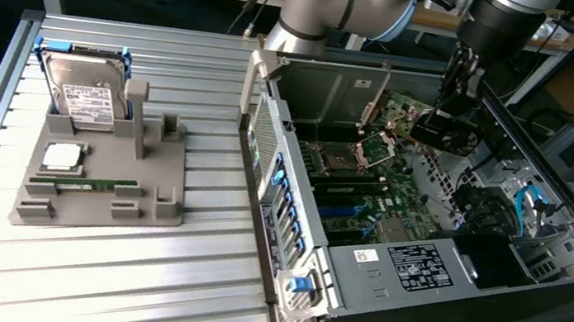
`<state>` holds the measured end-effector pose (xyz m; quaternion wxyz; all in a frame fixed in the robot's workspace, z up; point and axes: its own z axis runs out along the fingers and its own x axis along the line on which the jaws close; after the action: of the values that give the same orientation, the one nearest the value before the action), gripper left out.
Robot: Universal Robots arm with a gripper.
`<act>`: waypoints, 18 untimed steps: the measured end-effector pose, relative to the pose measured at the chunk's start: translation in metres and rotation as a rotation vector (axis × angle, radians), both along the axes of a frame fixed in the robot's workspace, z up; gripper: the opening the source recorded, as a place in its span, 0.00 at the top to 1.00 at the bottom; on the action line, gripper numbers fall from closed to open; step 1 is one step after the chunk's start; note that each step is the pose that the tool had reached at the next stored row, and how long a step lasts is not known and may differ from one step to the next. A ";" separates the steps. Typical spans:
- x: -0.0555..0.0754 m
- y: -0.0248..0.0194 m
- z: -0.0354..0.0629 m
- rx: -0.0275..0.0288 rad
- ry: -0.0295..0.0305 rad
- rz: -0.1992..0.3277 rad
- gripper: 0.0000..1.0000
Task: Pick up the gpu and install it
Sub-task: 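Insert the gpu into the slot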
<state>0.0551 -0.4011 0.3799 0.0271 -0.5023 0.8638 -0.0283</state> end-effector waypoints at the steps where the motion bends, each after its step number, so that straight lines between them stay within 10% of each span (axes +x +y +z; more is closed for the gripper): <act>1: 0.000 0.0000 0.0000 0.0000 0.0000 0.006 0.73; 18: 0.000 0.0000 0.0000 0.0000 0.0000 0.073 0.73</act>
<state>0.0551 -0.4011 0.3799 0.0282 -0.5333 0.8450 -0.0273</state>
